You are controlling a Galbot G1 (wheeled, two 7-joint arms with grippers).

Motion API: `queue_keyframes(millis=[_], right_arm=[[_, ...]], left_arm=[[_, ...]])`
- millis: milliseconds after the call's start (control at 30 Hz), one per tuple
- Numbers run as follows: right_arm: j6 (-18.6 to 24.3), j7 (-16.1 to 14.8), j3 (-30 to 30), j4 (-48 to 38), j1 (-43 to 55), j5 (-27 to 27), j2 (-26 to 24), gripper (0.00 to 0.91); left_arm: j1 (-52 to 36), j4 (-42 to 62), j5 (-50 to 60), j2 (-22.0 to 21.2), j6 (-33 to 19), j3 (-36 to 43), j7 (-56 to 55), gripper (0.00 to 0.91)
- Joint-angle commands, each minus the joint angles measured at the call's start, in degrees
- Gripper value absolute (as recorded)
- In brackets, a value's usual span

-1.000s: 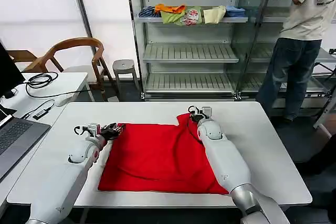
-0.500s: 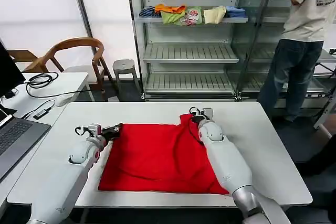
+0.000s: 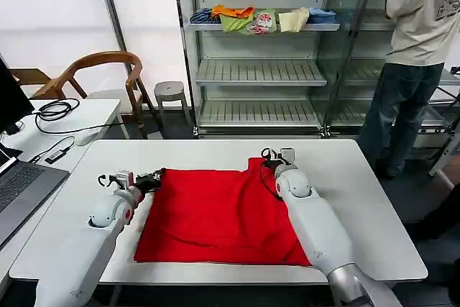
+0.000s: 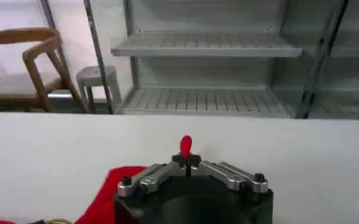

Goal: Fold and organize the clothes.

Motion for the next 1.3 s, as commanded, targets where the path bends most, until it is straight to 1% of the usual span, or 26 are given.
queue_keyframes(millis=[33,133,233,400,600,767,1067,1300], right_arm=[[-0.89,0.43,-0.14,13.01,-6.97,2.56,-4.09,0.000],[-0.88,0.39,0.22,15.27,-9.34,2.61,-5.01,0.000],[-0.75,0.23,1.01,19.68,-12.30,2.62,-6.13,0.000],[-0.45,0.05,1.65,24.68,-15.14,2.40,-7.47,0.000],[0.05,0.04,2.62,27.19,-17.04,1.43,-8.37,0.000],[-0.19,0.26,2.77,29.75,-18.23,1.60,-9.49,0.000],[-0.90,0.69,3.99,36.35,-24.08,1.71,-11.09,0.000],[-1.33,1.06,4.56,39.40,-28.76,1.52,-11.63,0.000]], left_arm=[[8.31,-10.85,-1.81,2.13,0.26,-3.27,-0.25,0.020],[10.54,-13.70,-2.29,2.77,0.36,-3.93,-0.45,0.020],[12.41,-16.23,-2.38,2.84,0.32,-4.68,-0.48,0.020],[14.23,-17.52,-2.32,2.69,-0.08,-5.94,-0.55,0.020],[14.72,-17.89,-2.35,2.94,-0.90,-7.05,-0.55,0.020],[16.36,-19.95,-2.33,3.36,-0.87,-7.81,-0.53,0.020],[20.58,-21.37,-0.79,3.00,-2.18,-9.31,-0.21,0.020],[22.37,-22.85,-0.60,2.98,-2.31,-10.32,-0.10,0.020]])
